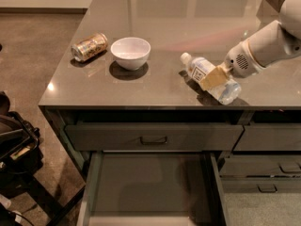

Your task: Place blue plastic bottle into middle drawer

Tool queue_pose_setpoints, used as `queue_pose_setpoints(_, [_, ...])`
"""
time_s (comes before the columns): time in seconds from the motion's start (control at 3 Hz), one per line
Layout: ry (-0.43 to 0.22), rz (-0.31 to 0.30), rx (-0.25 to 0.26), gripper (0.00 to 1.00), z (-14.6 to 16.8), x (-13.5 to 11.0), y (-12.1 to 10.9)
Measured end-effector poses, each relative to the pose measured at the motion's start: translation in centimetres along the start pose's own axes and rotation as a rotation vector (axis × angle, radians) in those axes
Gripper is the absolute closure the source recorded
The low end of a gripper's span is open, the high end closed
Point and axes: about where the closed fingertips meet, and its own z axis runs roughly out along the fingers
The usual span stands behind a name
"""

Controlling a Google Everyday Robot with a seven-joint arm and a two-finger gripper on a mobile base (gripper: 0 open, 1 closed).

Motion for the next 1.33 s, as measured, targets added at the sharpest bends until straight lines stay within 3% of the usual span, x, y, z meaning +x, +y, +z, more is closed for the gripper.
queue_pose_setpoints(0.33, [0.014,-0.007,-0.009,1.0,-1.0,-0.1,1.5])
queue_pose_setpoints(0.67, [0.003,0.042,0.019,1.0,-3.9,1.0,4.7])
queue_pose_setpoints(1.0, [-0.017,0.131,0.025,1.0,-5.2,4.1,7.2])
queue_pose_setpoints(1.33, [-0.099,0.259,-0.044,1.0,-3.2,8.7,8.0])
